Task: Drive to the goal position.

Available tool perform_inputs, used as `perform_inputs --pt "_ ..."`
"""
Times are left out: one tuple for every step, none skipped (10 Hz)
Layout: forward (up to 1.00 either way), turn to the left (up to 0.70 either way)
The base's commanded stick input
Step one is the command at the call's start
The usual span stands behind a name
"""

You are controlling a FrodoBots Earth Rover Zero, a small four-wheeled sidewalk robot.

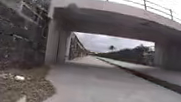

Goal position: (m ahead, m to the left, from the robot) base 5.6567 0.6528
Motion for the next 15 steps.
perform_inputs --pt "0.50 0.00" --pt "0.50 0.00" --pt "0.50 0.00" --pt "0.50 0.00" --pt "0.50 0.00" --pt "0.50 0.00" --pt "0.50 0.00" --pt "0.50 0.00" --pt "0.50 0.00" --pt "0.50 0.00" --pt "0.50 0.00" --pt "0.70 0.00" --pt "0.70 0.00" --pt "0.70 0.00" --pt "0.70 0.06"
